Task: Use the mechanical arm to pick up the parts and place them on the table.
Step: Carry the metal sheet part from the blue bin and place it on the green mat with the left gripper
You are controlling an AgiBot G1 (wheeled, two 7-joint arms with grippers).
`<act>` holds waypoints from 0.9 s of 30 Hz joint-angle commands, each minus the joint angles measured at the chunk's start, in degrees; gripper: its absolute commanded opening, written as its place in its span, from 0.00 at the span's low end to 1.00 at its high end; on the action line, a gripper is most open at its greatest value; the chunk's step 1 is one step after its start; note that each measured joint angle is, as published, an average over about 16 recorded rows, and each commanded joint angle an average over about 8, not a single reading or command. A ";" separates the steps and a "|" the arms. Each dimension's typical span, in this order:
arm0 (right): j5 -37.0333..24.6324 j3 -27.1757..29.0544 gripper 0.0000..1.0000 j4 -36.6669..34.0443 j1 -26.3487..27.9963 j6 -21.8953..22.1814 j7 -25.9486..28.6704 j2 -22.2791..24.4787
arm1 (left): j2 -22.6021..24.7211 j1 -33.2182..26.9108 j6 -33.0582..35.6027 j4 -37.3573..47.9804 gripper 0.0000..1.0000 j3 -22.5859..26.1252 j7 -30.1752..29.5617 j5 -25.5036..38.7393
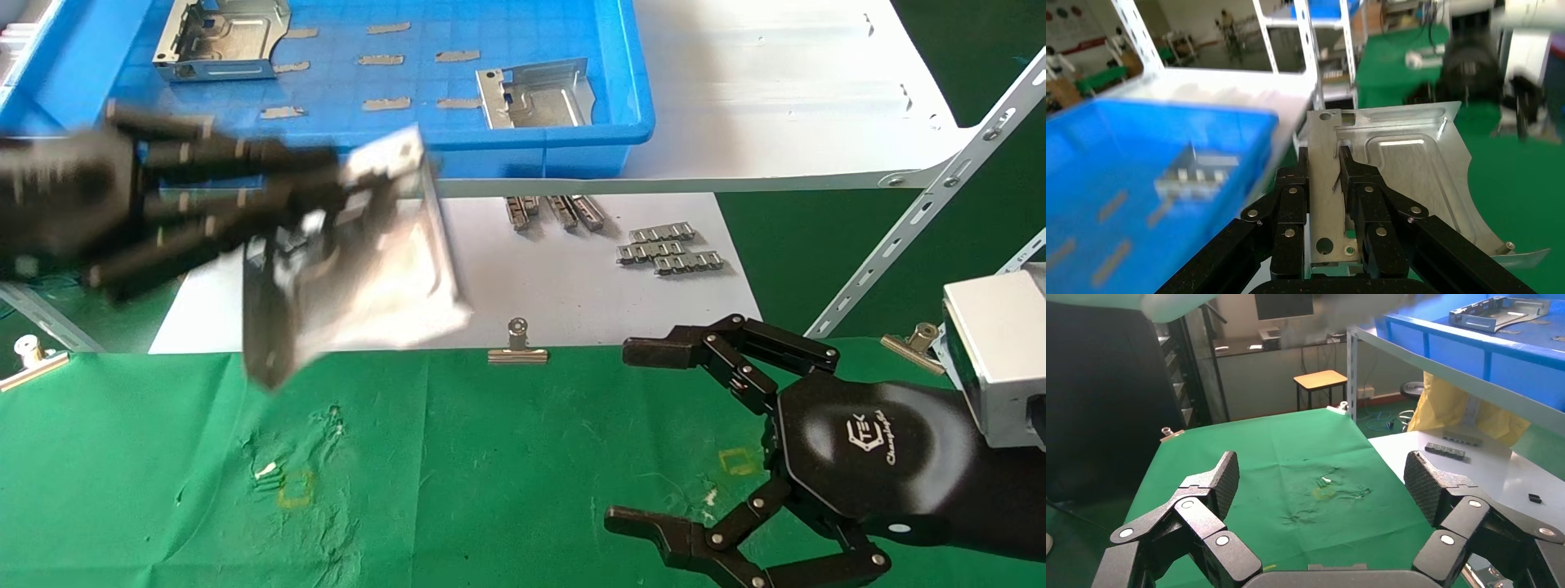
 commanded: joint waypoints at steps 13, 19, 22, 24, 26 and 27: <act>0.00 0.00 1.00 0.00 0.00 0.00 0.00 0.00 | 0.63 6.86 -4.53 11.69 0.00 7.48 31.02 10.49; 0.00 -0.01 1.00 0.00 0.00 0.00 0.00 0.00 | 3.56 6.54 -5.87 20.48 0.00 9.19 39.90 14.51; 0.00 -0.01 1.00 0.00 0.00 0.00 0.00 0.00 | 4.43 5.83 -5.01 23.80 0.00 9.79 42.56 15.58; 0.00 -0.01 1.00 0.00 0.00 0.00 0.00 0.00 | 4.79 5.17 -4.02 25.68 0.00 10.11 43.78 16.06; 0.01 -0.01 1.00 0.00 0.00 0.00 0.00 0.00 | 5.02 4.40 -3.02 27.40 0.00 10.33 44.63 16.37; 0.01 -0.01 1.00 0.00 0.00 0.00 0.00 0.00 | 5.09 3.98 -2.57 28.25 0.00 10.39 44.87 16.42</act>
